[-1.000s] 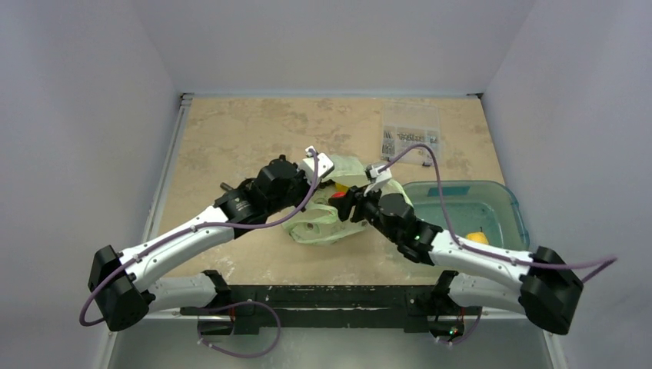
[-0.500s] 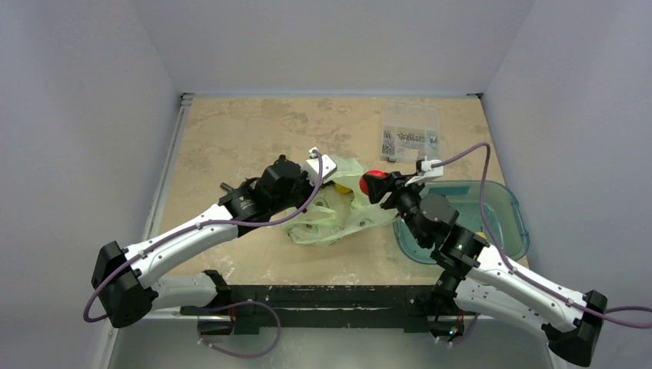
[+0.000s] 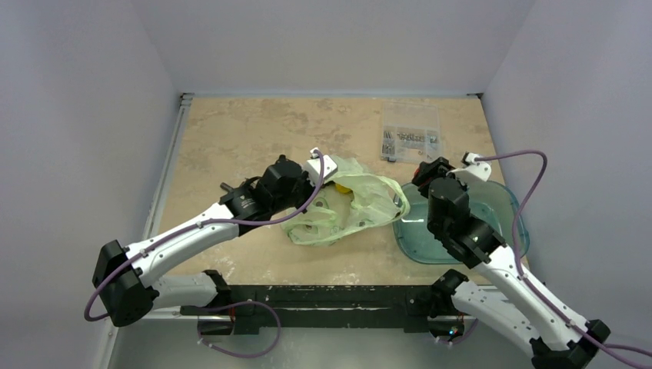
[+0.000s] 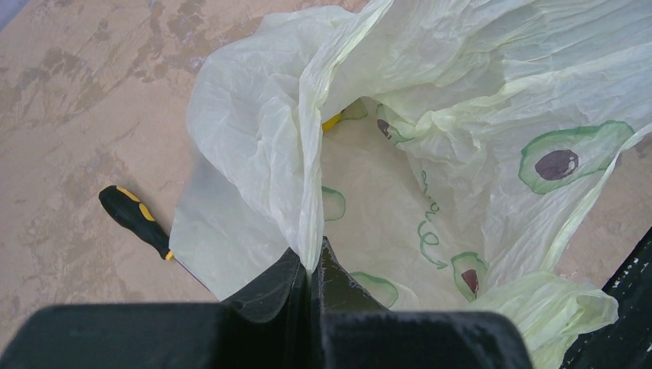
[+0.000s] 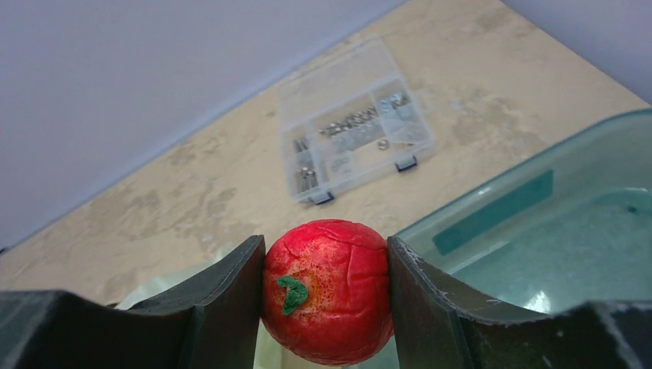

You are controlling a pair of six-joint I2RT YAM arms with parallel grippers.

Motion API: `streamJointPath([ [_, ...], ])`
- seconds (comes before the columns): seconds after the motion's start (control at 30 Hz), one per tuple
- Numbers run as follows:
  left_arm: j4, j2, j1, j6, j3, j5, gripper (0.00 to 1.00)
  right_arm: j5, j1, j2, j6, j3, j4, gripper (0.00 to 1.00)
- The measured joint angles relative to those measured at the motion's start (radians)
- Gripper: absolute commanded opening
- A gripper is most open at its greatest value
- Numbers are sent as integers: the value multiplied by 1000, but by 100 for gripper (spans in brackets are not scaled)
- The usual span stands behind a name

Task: Take the fake fruits out of the plastic bag
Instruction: Place the fake fruit in the bin.

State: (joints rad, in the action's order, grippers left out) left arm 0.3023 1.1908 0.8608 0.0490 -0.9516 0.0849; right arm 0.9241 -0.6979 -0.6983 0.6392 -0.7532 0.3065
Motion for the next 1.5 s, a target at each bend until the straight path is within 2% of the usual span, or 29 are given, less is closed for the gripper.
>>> streamJointPath([
  [0.23, 7, -23, 0, 0, 0, -3, 0, -151, 236, -124, 189, 87, 98, 0],
  [0.5, 7, -48, 0, 0, 0, -3, 0, -337, 345, -156, 349, 243, 120, 1],
  [0.6, 7, -49, 0, 0, 0, -3, 0, -379, 350, -169, 387, 273, 95, 9],
  [0.73, 8, -49, 0, 0, 0, -3, 0, -429, 360, -218, 423, 314, 43, 13],
  [0.8, 9, -49, 0, 0, 0, -3, 0, -444, 363, -239, 435, 328, 27, 19],
  [0.93, 11, -49, 0, 0, 0, -3, 0, -446, 365, -244, 454, 341, -9, 39],
  [1.03, 11, -49, 0, 0, 0, -3, 0, -445, 365, -242, 458, 349, -18, 60],
  [1.1, 13, -49, 0, 0, 0, -3, 0, -445, 367, -235, 453, 349, -16, 67],
  [1.3, 14, -49, 0, 0, 0, -4, 0, -442, 370, -144, 407, 337, 25, 72],
  [1.5, 14, -49, 0, 0, 0, -6, 0, -419, 371, -68, 296, 219, 77, 70],
])
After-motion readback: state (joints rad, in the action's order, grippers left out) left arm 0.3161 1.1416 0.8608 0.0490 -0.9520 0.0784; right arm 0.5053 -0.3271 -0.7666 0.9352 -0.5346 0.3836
